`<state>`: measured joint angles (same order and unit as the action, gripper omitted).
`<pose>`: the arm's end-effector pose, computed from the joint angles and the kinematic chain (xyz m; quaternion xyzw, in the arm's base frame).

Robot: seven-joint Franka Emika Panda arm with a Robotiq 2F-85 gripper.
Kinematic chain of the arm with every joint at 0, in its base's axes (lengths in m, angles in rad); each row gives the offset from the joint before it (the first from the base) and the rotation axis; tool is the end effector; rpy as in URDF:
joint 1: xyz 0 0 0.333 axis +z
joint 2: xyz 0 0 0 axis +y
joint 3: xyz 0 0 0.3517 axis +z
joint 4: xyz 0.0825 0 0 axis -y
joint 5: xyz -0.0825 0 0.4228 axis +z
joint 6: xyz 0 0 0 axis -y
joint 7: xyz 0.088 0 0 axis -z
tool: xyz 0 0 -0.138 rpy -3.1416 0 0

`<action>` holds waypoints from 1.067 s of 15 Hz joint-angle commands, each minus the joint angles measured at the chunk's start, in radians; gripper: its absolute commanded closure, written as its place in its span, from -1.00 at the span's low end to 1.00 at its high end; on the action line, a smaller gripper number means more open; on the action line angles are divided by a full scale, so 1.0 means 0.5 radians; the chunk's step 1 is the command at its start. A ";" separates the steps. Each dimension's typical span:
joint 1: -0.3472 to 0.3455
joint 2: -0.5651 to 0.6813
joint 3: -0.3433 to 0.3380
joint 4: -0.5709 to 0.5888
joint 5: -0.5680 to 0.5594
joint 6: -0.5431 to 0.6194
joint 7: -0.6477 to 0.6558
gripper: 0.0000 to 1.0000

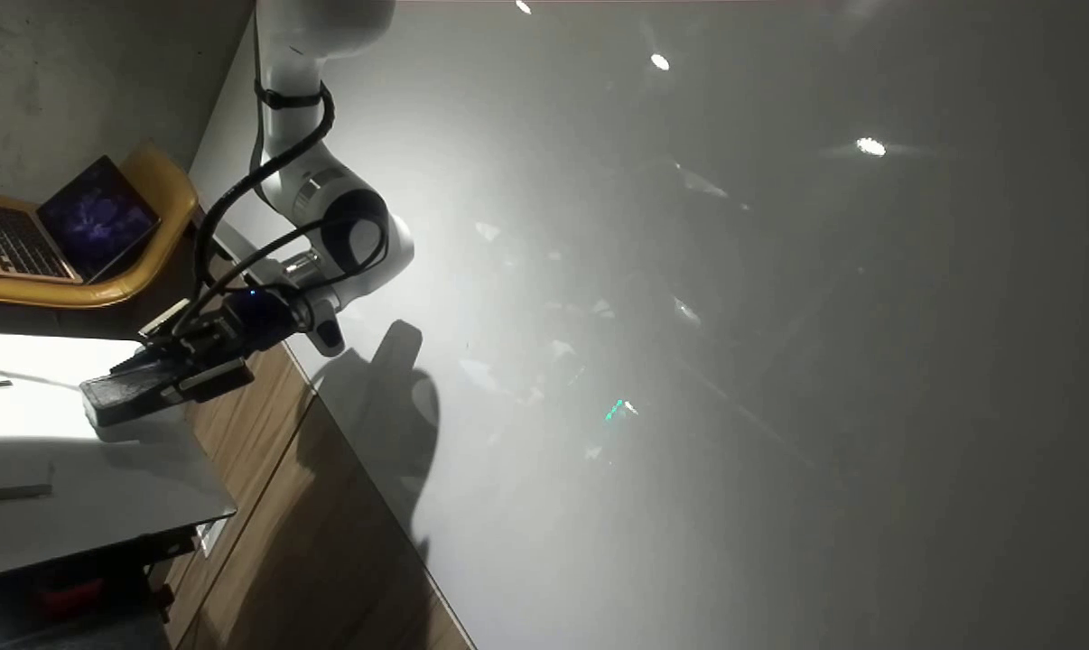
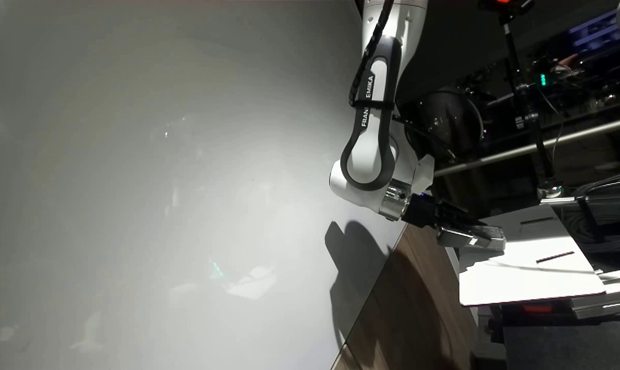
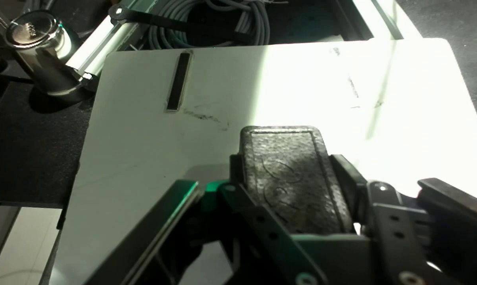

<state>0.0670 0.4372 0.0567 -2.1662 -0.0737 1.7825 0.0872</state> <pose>0.4678 0.0517 0.1378 0.9162 0.0405 -0.3941 0.0597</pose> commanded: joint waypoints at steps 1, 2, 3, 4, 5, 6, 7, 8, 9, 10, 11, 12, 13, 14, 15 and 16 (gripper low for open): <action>-0.011 0.022 -0.009 0.035 0.054 -0.016 -0.037 0.19; -0.012 0.024 -0.009 0.036 0.055 -0.017 -0.038 0.14; -0.011 0.025 -0.008 0.037 0.055 -0.017 -0.039 0.04; -0.010 0.027 -0.007 0.038 0.055 -0.018 -0.037 -0.12; -0.009 0.030 -0.006 0.040 0.055 -0.019 -0.036 -0.28; -0.008 0.032 -0.006 0.041 0.055 -0.019 -0.035 -0.53; -0.006 0.034 -0.005 0.041 0.055 -0.019 -0.034 -0.71; -0.006 0.036 -0.006 0.042 0.054 -0.019 -0.033 -0.83; -0.007 0.037 -0.006 0.042 0.055 -0.019 -0.034 -0.97; -0.009 0.038 -0.007 0.043 0.055 -0.019 -0.036 -1.00; -0.010 0.038 -0.008 0.043 0.055 -0.020 -0.036 -1.00; -0.010 0.039 -0.008 0.044 0.055 -0.020 -0.037 -1.00; -0.010 0.038 -0.008 0.044 0.055 -0.020 -0.037 -1.00; -0.006 0.026 -0.006 0.037 0.052 -0.014 -0.032 -1.00; 0.008 -0.017 0.005 0.014 0.038 0.013 -0.034 -1.00; 0.023 -0.053 0.014 0.000 0.030 0.024 -0.025 -1.00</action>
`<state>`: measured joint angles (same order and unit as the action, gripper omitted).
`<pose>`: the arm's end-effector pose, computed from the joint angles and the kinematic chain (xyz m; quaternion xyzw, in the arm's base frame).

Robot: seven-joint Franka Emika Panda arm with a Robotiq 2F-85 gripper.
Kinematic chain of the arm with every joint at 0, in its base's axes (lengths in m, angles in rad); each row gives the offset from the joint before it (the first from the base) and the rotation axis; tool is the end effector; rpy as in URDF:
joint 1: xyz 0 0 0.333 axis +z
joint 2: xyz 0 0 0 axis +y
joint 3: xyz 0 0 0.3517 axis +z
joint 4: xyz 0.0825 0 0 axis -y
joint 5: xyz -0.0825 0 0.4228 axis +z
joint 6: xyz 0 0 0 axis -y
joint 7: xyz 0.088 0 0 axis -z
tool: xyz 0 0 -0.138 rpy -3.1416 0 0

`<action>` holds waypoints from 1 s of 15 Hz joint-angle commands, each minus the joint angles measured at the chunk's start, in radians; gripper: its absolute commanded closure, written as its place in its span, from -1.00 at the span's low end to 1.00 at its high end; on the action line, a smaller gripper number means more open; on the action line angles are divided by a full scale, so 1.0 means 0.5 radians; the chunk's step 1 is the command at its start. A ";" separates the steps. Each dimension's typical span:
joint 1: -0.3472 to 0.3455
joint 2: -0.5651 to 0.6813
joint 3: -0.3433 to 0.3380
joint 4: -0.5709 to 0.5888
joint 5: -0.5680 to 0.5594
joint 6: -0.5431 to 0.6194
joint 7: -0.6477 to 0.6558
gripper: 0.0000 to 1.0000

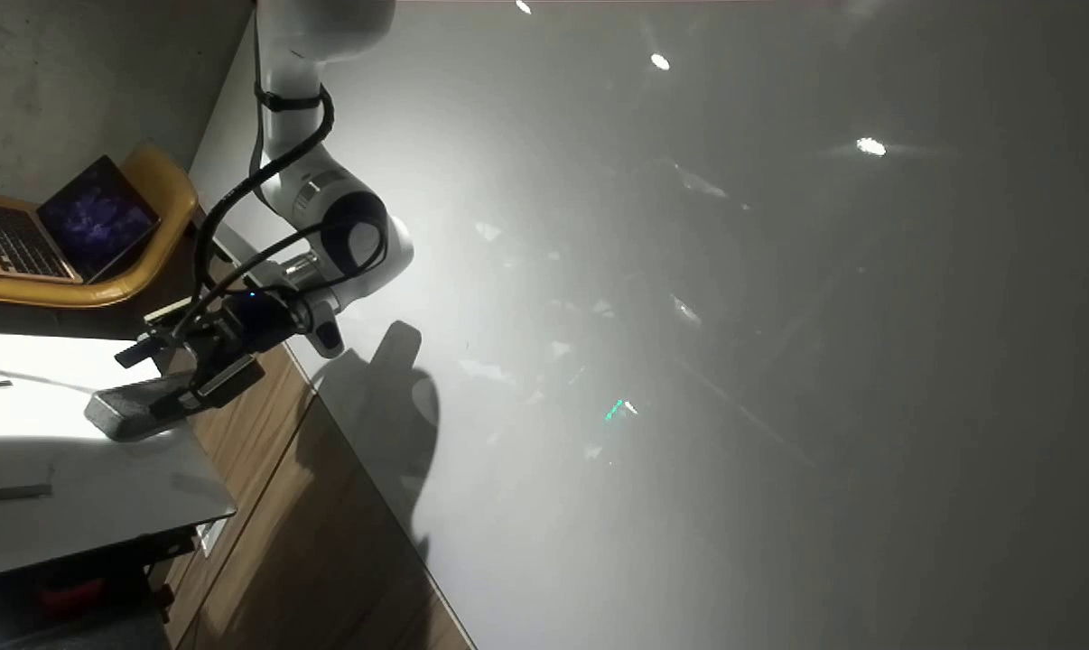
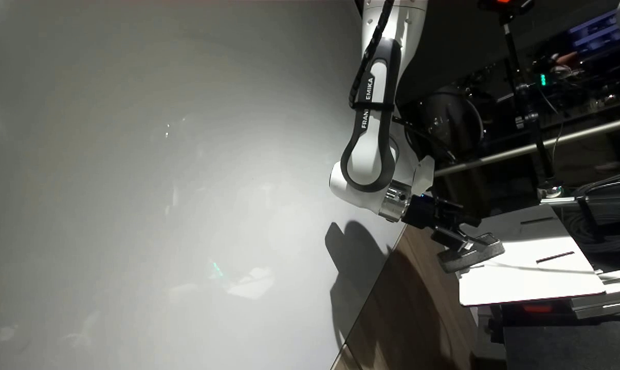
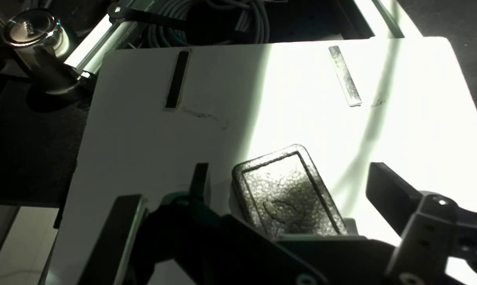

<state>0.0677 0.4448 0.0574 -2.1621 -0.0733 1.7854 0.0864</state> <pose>0.4686 0.0526 0.1351 0.9161 0.0415 -0.3944 0.0593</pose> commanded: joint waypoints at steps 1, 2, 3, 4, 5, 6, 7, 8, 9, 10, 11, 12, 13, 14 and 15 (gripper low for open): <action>0.039 -0.122 0.027 -0.027 0.025 0.023 -0.009 -1.00; 0.066 -0.202 0.040 -0.060 0.012 0.038 0.022 -1.00; 0.091 -0.287 0.057 -0.091 0.004 0.055 0.038 -1.00; 0.112 -0.357 0.072 -0.110 -0.001 0.066 0.045 -1.00; 0.133 -0.436 0.091 -0.123 -0.001 0.068 0.049 -1.00; 0.151 -0.532 0.110 -0.149 0.003 0.072 0.047 -1.00; 0.168 -0.616 0.128 -0.160 0.006 0.066 0.047 -1.00; 0.179 -0.706 0.144 -0.175 0.017 0.070 0.040 -1.00; 0.188 -0.800 0.159 -0.190 0.020 0.085 0.028 -1.00; 0.192 -0.899 0.168 -0.206 0.031 0.112 0.010 -1.00; 0.197 -0.987 0.174 -0.227 0.024 0.153 0.003 -1.00; 0.197 -1.077 0.179 -0.240 0.020 0.185 -0.007 -1.00; 0.195 -1.172 0.181 -0.265 0.009 0.229 -0.016 -1.00; 0.192 -1.264 0.179 -0.294 -0.006 0.272 -0.031 -1.00; 0.187 -1.350 0.175 -0.321 -0.016 0.323 -0.048 -1.00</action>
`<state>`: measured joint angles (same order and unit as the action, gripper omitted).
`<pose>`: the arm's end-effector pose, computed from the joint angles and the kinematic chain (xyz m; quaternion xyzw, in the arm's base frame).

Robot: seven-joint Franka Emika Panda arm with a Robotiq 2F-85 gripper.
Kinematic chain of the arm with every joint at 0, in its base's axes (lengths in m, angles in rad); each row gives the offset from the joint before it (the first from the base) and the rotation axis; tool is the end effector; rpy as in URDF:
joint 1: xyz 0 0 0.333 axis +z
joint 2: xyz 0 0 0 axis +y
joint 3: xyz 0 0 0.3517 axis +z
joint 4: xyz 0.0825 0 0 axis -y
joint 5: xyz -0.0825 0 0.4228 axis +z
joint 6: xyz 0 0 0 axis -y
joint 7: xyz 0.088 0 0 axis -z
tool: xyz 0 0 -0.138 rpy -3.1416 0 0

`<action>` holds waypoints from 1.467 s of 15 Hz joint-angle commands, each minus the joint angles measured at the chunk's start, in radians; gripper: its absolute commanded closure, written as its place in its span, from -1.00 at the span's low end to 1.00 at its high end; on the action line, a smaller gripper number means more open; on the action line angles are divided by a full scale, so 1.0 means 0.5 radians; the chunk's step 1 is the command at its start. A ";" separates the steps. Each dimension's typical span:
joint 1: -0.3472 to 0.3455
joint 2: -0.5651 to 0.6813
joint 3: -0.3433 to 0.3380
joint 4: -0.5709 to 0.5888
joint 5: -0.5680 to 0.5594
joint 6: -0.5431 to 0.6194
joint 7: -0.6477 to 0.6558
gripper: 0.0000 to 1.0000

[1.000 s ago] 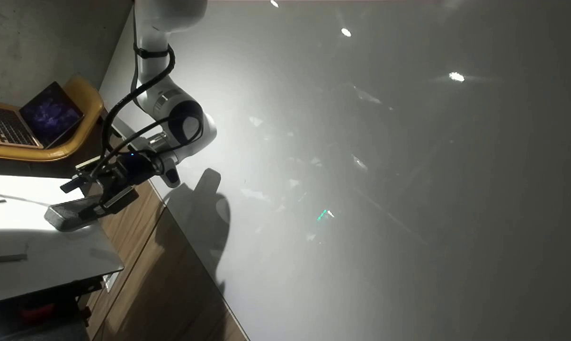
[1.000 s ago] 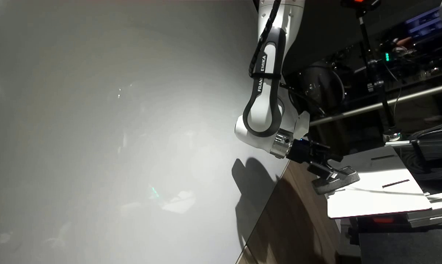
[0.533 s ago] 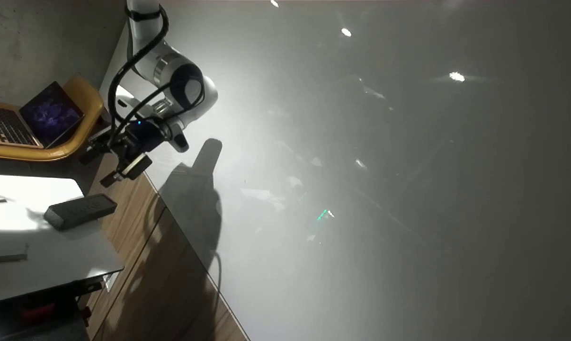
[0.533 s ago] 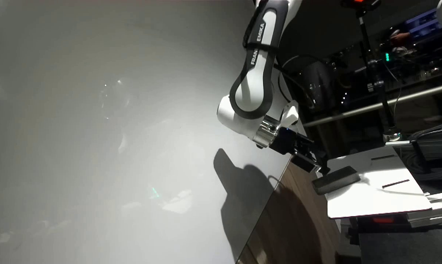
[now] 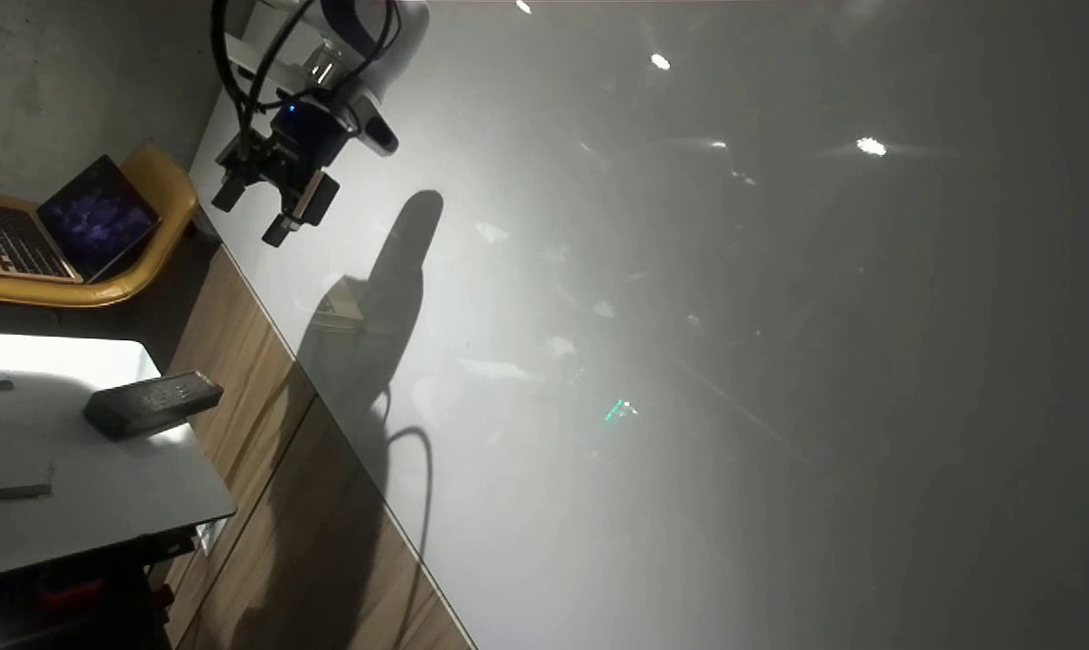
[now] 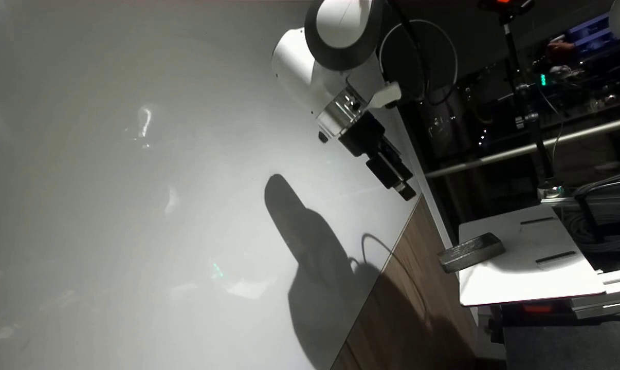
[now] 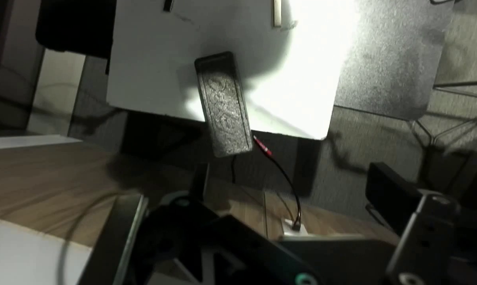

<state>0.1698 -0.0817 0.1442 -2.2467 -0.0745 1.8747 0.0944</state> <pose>0.4732 0.1456 0.3644 0.9809 0.1233 -0.1341 0.0679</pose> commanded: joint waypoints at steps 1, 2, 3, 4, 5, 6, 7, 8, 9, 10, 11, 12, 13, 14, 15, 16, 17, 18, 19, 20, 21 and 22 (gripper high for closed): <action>-0.022 -0.377 -0.003 -0.182 -0.025 0.187 -0.079 -1.00; -0.028 -0.450 -0.009 -0.210 -0.018 0.207 -0.092 -1.00; -0.033 -0.514 -0.013 -0.235 -0.010 0.217 -0.104 -1.00; -0.036 -0.583 -0.017 -0.269 -0.002 0.224 -0.108 -1.00; -0.038 -0.653 -0.019 -0.308 0.007 0.225 -0.104 -1.00; -0.038 -0.731 -0.019 -0.358 0.014 0.220 -0.087 -1.00; -0.043 -0.553 0.004 -0.218 -0.001 0.157 -0.065 -1.00; -0.043 -0.614 0.004 -0.256 0.000 0.158 -0.065 -1.00; -0.043 -0.660 0.004 -0.288 0.000 0.159 -0.065 -1.00; -0.043 -0.690 0.003 -0.310 0.000 0.160 -0.065 -1.00; -0.043 -0.705 0.003 -0.324 0.001 0.164 -0.065 -1.00; -0.042 -0.708 0.003 -0.331 0.001 0.169 -0.065 -1.00; -0.042 -0.708 0.003 -0.335 0.001 0.173 -0.065 -1.00; -0.042 -0.708 0.003 -0.337 0.001 0.173 -0.065 -1.00; -0.042 -0.708 0.003 -0.337 0.001 0.174 -0.065 -1.00; -0.042 -0.708 0.003 -0.337 0.001 0.174 -0.065 -1.00; -0.042 -0.708 0.003 -0.337 0.001 0.174 -0.065 -1.00; -0.042 -0.708 0.003 -0.337 0.001 0.174 -0.065 -1.00; -0.042 -0.708 0.003 -0.337 0.001 0.174 -0.065 -1.00; -0.042 -0.708 0.003 -0.337 0.001 0.174 -0.065 -1.00; -0.042 -0.708 0.003 -0.337 0.001 0.174 -0.065 -1.00; -0.042 -0.708 0.003 -0.337 0.001 0.174 -0.065 -1.00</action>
